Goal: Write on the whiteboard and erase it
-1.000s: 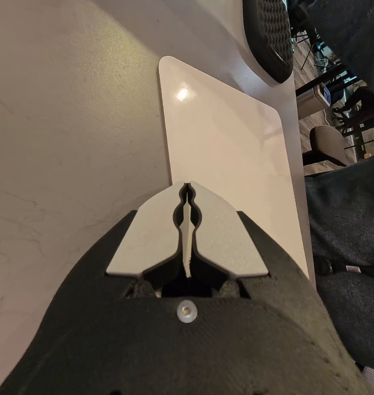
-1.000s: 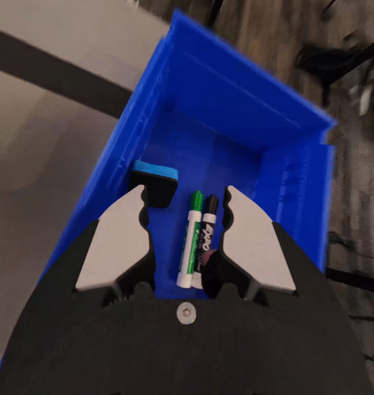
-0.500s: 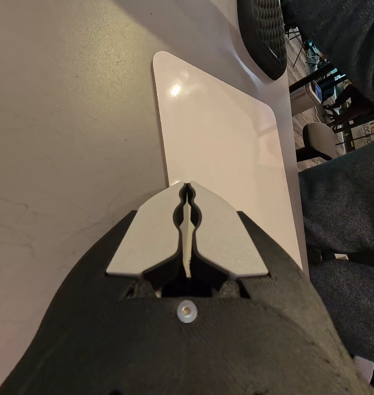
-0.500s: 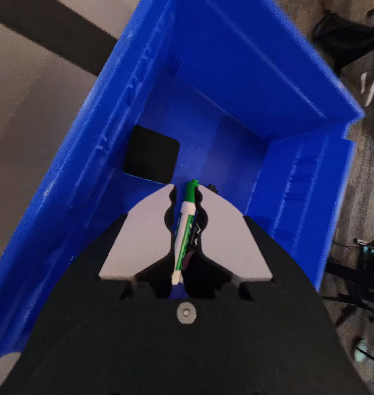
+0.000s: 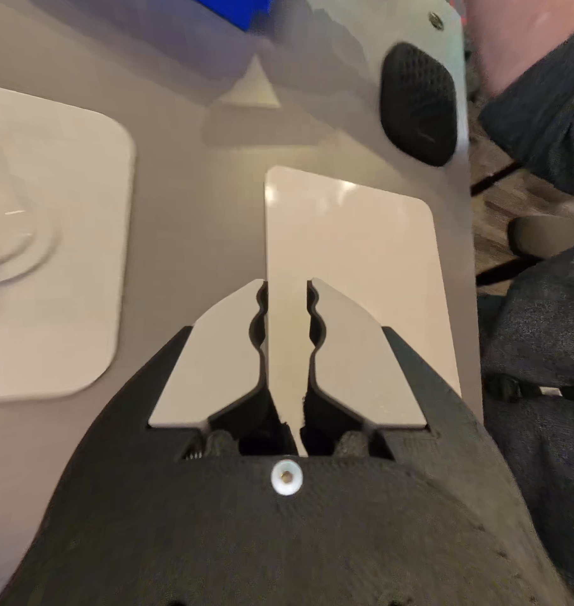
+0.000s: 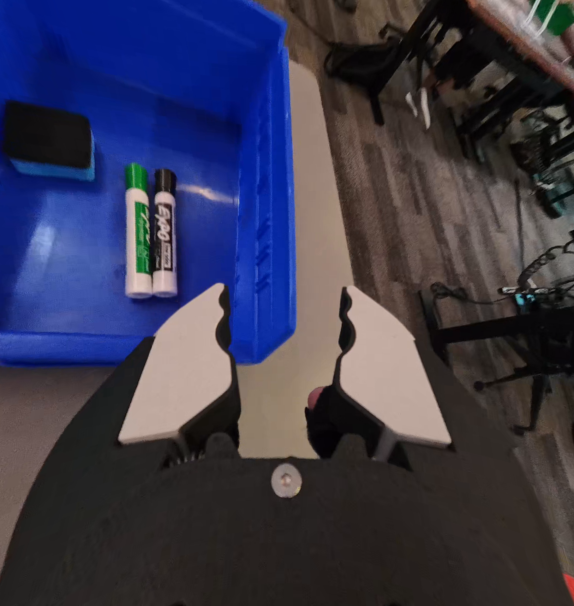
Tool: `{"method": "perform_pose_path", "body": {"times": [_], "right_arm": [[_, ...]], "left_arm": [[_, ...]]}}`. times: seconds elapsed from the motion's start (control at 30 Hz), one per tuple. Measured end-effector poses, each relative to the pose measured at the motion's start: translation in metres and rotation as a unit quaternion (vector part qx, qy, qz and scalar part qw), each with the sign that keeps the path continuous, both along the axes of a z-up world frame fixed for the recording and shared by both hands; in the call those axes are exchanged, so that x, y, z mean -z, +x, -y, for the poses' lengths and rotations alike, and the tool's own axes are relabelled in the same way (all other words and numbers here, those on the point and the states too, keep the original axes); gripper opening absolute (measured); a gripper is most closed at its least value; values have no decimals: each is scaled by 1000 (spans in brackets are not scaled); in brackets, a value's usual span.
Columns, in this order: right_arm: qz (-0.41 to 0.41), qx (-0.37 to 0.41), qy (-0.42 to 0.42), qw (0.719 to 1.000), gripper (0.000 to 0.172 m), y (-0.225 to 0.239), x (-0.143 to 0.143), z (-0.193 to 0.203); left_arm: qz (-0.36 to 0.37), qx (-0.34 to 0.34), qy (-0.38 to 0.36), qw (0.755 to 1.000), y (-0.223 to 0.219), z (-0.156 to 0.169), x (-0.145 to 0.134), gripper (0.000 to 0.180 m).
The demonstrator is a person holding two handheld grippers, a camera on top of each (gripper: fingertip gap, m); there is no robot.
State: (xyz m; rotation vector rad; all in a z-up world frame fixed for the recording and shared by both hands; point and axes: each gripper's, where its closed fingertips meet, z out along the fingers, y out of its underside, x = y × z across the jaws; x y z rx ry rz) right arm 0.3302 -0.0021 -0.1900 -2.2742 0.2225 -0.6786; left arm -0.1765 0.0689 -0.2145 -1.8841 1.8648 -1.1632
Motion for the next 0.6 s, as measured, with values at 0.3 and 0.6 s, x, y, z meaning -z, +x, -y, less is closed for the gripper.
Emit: {"method": "perform_pose_path", "body": {"times": [0.3, 0.6], "right_arm": [[-72, -7, -13, 997, 34, 14, 55, -5], [-83, -14, 19, 996, 24, 13, 58, -13]], "left_arm": [[26, -392, 172, 904, -216, -126, -77, 46], [-23, -599, 149, 787, -394, -202, -17, 65]]}}
